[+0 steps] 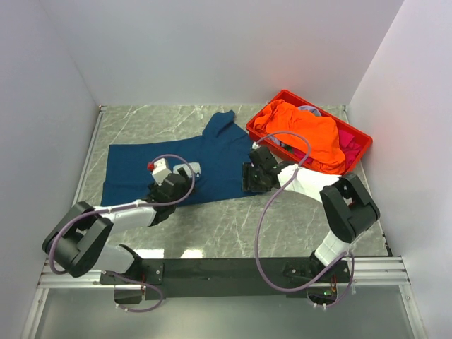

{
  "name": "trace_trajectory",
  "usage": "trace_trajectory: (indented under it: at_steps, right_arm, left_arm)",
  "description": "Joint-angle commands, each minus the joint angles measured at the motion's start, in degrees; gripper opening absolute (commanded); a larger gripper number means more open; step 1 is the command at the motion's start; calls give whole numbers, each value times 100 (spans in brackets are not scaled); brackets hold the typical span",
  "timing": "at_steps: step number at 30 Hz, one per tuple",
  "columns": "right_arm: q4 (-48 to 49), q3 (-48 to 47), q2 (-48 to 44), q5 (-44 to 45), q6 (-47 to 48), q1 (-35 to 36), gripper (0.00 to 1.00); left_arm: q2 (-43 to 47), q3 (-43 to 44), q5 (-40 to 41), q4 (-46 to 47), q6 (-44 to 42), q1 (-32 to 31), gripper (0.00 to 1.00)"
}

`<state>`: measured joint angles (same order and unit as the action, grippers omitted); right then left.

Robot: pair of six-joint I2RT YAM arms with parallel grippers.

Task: Fold and stack the t-shirts
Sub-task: Fold the tshirt

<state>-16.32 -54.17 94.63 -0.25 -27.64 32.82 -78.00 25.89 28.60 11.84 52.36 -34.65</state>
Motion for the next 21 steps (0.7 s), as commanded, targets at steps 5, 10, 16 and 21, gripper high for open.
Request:
trace_trajectory:
  at_steps: [5,10,16,21]
  right_arm:
    - [-47,205,-103,421,-128,-284,67]
    - [-30,320,-85,430,-102,-469,67]
    - [-64,311,108,500,-119,-504,67]
    - [-214,433,-32,561,-119,-505,67]
  left_arm:
    - [320,-610,128,170,257,2,99]
    - [540,-831,111,231,249,-6,99]
    - [549,-901,32,337,275,-6,99]
    - [575,-945,-39,320,345,-6,99]
